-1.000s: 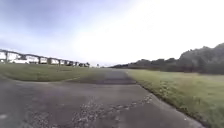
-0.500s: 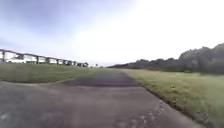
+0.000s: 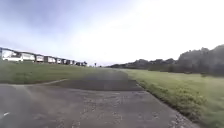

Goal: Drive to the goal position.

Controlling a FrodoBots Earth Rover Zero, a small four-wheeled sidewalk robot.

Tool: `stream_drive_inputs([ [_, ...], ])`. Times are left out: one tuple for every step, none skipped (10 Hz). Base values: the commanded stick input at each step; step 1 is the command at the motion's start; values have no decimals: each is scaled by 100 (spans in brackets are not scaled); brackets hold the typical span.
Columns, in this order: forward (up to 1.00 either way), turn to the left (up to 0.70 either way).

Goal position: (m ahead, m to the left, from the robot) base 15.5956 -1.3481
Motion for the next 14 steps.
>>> stream_drive_inputs([
  [100,0],
  [100,0],
  [100,0],
  [100,0],
  [100,0],
  [100,0],
  [100,0],
  [100,0],
  [100,0],
  [100,0],
  [100,0],
  [100,0],
  [100,0],
  [100,0],
])
